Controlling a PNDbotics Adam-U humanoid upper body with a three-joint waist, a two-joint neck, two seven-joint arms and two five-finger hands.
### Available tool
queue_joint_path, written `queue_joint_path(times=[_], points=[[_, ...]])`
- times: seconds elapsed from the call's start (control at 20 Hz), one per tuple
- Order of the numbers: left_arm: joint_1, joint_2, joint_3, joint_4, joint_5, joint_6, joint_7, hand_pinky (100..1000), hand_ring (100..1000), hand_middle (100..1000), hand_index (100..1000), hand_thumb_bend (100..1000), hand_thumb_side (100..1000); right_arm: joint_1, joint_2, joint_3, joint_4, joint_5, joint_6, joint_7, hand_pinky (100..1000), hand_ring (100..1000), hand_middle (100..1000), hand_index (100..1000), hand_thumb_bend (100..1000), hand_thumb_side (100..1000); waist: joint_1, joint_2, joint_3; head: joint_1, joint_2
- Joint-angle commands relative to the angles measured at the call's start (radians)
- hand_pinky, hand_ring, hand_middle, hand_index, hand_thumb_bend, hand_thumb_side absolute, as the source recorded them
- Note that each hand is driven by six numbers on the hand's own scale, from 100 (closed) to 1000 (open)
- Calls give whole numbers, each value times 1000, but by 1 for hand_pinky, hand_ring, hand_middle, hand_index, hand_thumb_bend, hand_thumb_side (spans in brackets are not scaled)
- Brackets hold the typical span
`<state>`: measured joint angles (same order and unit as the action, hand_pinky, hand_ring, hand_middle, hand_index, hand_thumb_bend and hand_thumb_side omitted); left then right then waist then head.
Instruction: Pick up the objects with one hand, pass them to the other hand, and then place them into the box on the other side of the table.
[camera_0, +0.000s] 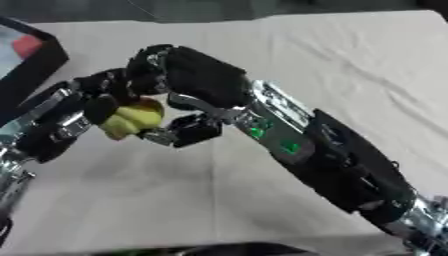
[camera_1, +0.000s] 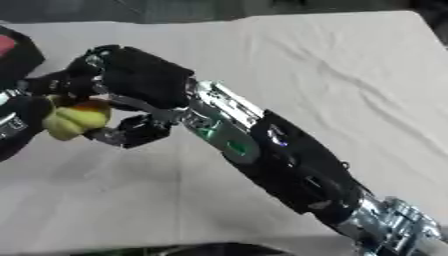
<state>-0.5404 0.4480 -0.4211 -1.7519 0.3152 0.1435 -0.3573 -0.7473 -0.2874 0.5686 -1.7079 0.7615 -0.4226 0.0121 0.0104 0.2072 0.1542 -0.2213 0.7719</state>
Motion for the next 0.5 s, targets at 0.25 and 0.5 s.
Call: queue_joint_path(times=[0.25, 0.5], points=[[-5, 14, -24, -35, -141, -66, -162, 703, 1000, 898, 701, 558, 484, -21, 1, -14, -27, 0, 12, -19, 626, 558, 494, 469, 100, 100, 3, -14, -3, -1, -2], [0, 26, -10, -64, -201, -110, -293, 701, 1000, 906, 723, 584, 470, -21, -1, -17, -23, 6, 17, -28, 624, 557, 493, 469, 100, 100, 4, -14, -4, -3, -2]])
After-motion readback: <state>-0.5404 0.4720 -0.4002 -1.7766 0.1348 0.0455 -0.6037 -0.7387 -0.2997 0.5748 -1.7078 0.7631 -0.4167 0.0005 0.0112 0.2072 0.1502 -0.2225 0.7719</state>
